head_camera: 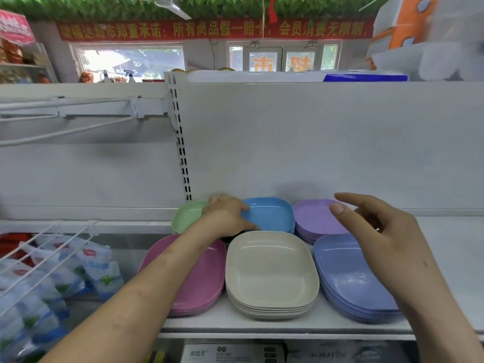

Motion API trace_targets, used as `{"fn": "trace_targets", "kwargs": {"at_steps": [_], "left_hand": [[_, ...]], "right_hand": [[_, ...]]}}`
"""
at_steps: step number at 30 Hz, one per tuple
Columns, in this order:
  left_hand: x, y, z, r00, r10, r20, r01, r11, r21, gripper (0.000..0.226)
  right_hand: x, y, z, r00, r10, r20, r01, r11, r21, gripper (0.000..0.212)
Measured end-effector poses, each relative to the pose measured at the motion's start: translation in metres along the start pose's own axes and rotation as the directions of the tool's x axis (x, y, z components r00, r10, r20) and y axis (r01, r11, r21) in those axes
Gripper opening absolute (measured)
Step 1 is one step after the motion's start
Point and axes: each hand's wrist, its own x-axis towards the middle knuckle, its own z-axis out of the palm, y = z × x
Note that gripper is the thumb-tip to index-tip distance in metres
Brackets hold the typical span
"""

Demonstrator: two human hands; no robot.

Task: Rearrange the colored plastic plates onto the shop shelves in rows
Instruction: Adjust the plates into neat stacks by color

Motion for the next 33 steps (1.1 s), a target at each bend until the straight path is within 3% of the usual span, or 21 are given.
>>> {"fn": "trace_targets", "kwargs": {"at_steps": [3, 6, 10, 15, 22, 28, 33], "left_hand": [[-0.003, 0.003, -0.001, 1.0, 0.007, -0.015, -0.006, 1.0, 0.014, 0.08], [-0.006, 0.0, -0.001, 0.991, 0.028, -0.132, -0.033, 0.999, -0.039, 0.072], [-0.018, 0.007, -0.005, 0.924, 0.13, -0.36, -0.216, 0.954, -0.21, 0.058], [-0.066, 0.055, 0.001, 0.821, 0.284, -0.495, -0.468, 0.832, -0.298, 0.044], [-0.133, 0.156, 0.042, 0.779, 0.488, -0.394, -0.627, 0.59, -0.509, 0.028], [-0.165, 0.254, 0.094, 0.73, 0.6, -0.329, -0.665, 0.511, -0.544, 0.031], [-0.187, 0.358, 0.14, 0.713, 0.614, -0.339, -0.67, 0.453, -0.588, 0.028]], "right_hand": [[-0.009, -0.006, -0.002, 1.0, -0.009, -0.017, 0.009, 1.0, -0.011, 0.02], [-0.02, -0.01, -0.006, 0.999, 0.001, -0.046, -0.002, 1.0, -0.016, 0.018], [-0.044, -0.009, -0.016, 0.993, 0.035, -0.11, -0.04, 0.998, -0.046, 0.017], [-0.079, 0.009, -0.039, 0.967, 0.105, -0.23, -0.14, 0.98, -0.138, 0.019], [-0.126, 0.031, -0.121, 0.93, 0.143, -0.339, -0.234, 0.941, -0.245, 0.024], [-0.143, 0.061, -0.22, 0.909, 0.104, -0.403, -0.252, 0.909, -0.333, 0.023], [-0.156, 0.092, -0.338, 0.909, 0.087, -0.408, -0.268, 0.871, -0.411, 0.021]]}}
